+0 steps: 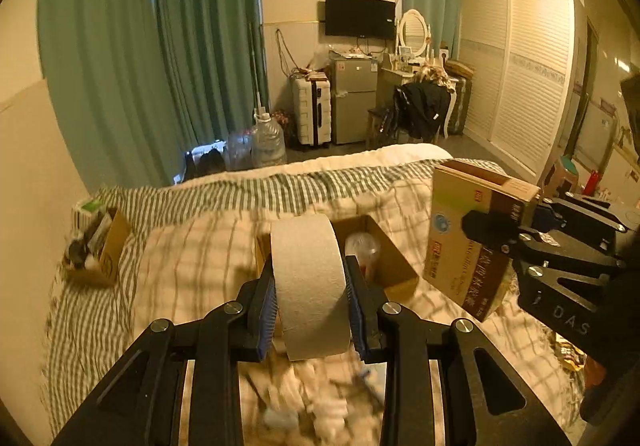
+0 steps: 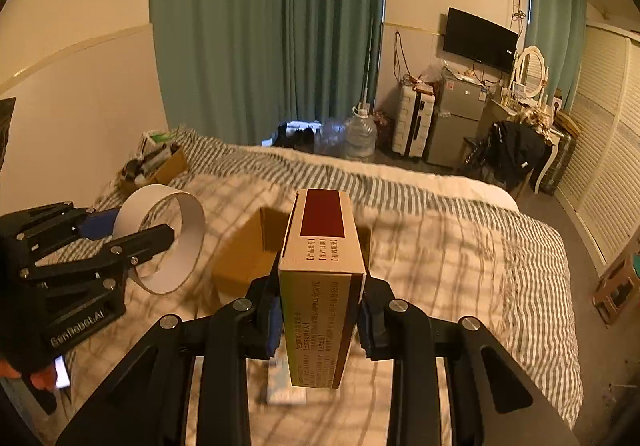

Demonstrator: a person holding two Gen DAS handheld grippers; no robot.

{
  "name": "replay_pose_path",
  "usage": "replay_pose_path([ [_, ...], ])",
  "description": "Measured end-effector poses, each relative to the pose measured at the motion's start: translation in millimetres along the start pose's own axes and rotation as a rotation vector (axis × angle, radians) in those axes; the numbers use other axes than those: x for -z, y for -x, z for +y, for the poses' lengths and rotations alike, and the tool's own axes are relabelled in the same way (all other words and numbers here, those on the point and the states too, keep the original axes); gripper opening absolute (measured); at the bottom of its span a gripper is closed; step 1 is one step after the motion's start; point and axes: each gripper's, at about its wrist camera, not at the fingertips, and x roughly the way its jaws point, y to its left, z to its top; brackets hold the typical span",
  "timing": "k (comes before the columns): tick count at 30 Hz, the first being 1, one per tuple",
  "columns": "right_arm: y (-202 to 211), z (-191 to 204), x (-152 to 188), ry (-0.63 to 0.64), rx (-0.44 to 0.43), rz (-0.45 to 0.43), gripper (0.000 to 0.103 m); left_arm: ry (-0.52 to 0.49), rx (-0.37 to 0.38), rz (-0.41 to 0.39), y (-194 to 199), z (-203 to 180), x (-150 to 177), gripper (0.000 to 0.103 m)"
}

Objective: Organize objects
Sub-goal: 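Lower the tape roll and medicine box into the cardboard box and release both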

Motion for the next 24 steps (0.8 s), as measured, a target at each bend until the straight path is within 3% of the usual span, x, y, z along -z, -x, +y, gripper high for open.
replay_pose_path([
  [5, -47.4, -12.2, -31.2, -0.022, -0.007, 0.012, 0.028, 0.014, 0.003, 0.021, -46.8, 9.5, -24.9, 0.031],
  [9, -98.7, -25.8, -41.2, -0.058, -0.024, 0.051, 0.028, 0.026, 0.000, 0.076, -95.9, 16.3, -26.9, 0.031],
  [16, -189.3, -44.4, -20.2, -0.114, -0.070, 0.175, 0.028, 0.037, 0.005, 0.194, -181.5, 17.2, 4.0, 0.031],
  [20, -221.0, -50.8, -3.0, -0.131, -0.106, 0.228, 0.028, 0.033, 0.031, 0.223, -203.8, 16.8, 17.6, 0.031],
  [24, -224.5, -58.2, 1.9, -0.169, -0.126, 0.229, 0.030, 0.050, 0.046, 0.226, -206.4, 16.4, 19.8, 0.033],
])
